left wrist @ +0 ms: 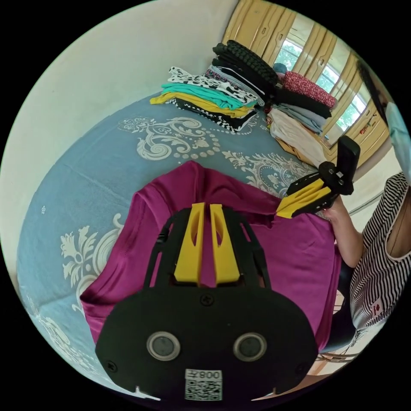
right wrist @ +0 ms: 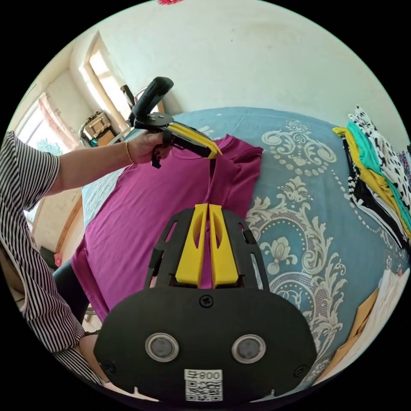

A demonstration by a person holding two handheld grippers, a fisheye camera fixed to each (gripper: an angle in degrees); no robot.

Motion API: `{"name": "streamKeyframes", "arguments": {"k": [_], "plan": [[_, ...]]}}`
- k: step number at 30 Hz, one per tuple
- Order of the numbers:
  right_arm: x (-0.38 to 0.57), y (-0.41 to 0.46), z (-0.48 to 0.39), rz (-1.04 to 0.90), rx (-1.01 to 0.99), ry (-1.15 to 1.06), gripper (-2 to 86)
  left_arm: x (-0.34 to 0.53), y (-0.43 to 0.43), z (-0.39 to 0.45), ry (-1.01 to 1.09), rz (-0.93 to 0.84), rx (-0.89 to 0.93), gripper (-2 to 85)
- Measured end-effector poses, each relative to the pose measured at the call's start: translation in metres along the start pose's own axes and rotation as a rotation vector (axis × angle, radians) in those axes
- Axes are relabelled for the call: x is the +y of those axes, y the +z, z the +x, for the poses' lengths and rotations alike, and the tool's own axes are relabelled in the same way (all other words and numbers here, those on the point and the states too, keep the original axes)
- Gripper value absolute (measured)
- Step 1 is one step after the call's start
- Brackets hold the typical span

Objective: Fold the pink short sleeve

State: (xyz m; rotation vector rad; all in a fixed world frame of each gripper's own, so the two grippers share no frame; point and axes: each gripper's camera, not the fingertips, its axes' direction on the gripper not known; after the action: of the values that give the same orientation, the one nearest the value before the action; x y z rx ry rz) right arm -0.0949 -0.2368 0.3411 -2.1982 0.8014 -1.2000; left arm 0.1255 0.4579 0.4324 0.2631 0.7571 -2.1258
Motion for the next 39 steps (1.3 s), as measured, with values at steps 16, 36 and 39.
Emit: {"name": "streamKeyframes", "arguments": {"k": [16,36,39], "plan": [[-0.013,0.019,0.022,-0.137,-0.022,0.027,0.6,0.002,-0.019,-0.052,-0.171,0.12,0.207,9.0],[-0.015,0.013,0.051,-0.142,-0.069,0.067,0.7,0.014,-0.033,-0.092,-0.278,0.109,0.255,7.5],[-0.015,0.012,0.051,-0.145,-0.053,0.059,0.7,-0.011,-0.015,-0.082,-0.225,0.068,0.205,8.7]]}}
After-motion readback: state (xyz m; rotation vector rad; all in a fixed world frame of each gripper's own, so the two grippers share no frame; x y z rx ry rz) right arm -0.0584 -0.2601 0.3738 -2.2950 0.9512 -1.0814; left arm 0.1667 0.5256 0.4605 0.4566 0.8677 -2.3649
